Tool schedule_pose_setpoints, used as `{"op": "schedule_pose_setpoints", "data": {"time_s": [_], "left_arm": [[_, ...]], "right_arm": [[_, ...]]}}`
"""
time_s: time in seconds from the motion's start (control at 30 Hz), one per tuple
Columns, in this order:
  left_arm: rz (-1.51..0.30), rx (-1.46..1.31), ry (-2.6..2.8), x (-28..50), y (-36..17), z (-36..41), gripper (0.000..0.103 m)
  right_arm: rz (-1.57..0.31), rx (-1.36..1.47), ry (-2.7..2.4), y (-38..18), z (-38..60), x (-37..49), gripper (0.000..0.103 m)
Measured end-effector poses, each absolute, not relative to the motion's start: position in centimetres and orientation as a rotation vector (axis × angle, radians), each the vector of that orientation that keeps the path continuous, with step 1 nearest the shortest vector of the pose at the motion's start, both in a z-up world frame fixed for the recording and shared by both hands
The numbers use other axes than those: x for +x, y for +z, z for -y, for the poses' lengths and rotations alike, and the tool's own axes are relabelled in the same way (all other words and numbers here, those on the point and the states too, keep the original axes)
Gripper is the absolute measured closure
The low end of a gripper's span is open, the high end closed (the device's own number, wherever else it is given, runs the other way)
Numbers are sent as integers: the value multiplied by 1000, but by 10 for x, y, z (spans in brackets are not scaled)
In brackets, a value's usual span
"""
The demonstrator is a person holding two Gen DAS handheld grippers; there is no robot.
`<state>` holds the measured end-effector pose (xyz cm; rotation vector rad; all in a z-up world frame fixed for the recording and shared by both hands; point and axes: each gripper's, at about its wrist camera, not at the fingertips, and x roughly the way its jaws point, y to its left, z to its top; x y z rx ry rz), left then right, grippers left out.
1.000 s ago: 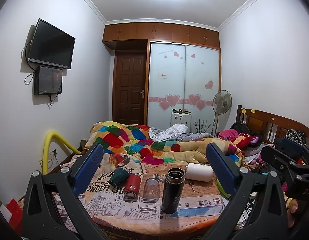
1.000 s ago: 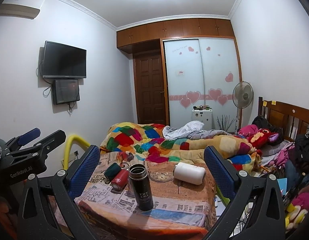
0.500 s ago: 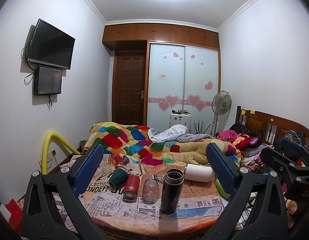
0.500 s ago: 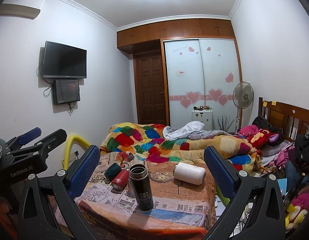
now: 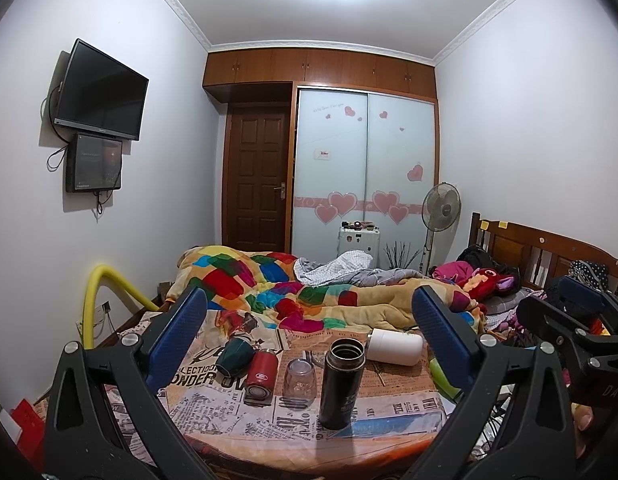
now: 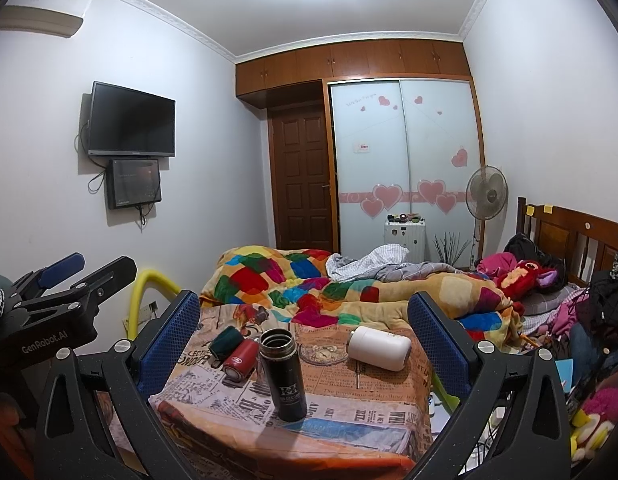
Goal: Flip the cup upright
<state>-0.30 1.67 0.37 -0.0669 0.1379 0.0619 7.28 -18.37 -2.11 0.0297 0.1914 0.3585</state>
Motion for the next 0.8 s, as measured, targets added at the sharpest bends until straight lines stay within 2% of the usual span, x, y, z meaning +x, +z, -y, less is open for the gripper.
{"op": "schedule_pose_setpoints", "data": {"time_s": [0.8], "left_arm": [[-163,-97,56,1,-2,-30,0]], "right_arm": [[-211,13,368,-24,176,75,0]]}}
